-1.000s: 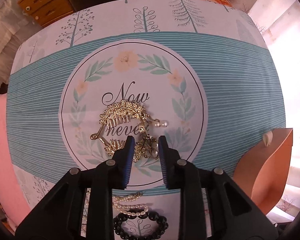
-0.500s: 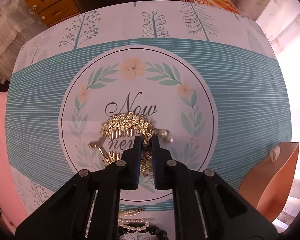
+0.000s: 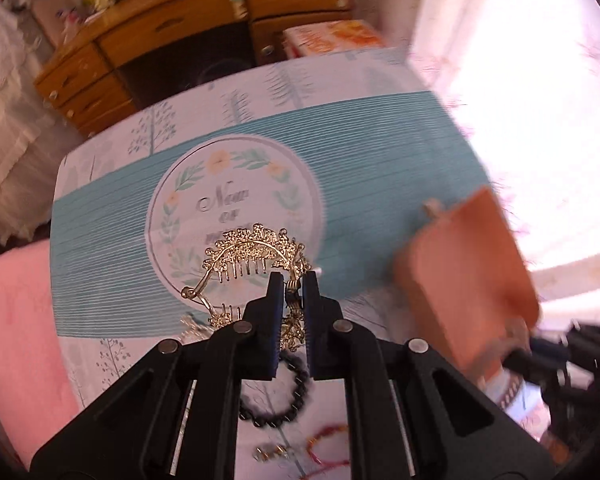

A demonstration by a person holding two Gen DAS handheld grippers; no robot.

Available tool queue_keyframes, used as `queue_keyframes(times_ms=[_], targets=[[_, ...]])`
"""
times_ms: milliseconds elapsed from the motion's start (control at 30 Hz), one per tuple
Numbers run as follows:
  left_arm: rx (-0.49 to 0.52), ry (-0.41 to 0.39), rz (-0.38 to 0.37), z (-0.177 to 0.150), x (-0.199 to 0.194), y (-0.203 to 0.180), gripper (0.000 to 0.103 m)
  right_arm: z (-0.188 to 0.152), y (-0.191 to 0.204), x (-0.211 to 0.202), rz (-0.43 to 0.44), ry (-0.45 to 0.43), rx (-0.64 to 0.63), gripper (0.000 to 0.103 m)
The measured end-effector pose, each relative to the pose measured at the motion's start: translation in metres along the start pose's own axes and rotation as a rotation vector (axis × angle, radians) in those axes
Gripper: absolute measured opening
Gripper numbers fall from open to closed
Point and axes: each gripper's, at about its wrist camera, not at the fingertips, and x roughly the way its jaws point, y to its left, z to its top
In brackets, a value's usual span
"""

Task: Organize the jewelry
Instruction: 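Carry comb and watch into the pink box and open both tools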

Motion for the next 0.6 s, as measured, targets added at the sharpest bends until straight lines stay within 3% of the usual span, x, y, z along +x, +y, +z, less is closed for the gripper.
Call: queue_keyframes(times_ms=[167, 333, 433, 600], targets=[[0.104, -0.070, -0.102, -0.019, -0.055, -0.062, 0.007, -0.004, -0.015, -0.038, -0.052, -0.104, 0.058, 0.010], [0.204, -0.103, -0.217, -0.029, -0.069, -0.118, 0.007, -0.017, -0.036, -0.065, -0.162, -0.177, 0.115, 0.010], [0.220, -0.130, -0.290, -0.031, -0.058, -0.144, 0.007, -0.029, -0.054, -0.068, -0.213, -0.193, 0.162, 0.010], [0.205, -0.121, -0.286, -0.032, -0.009, -0.174, 0.007, -0.053, -0.089, -0.044, -0.230, -0.168, 0.261, 0.010]])
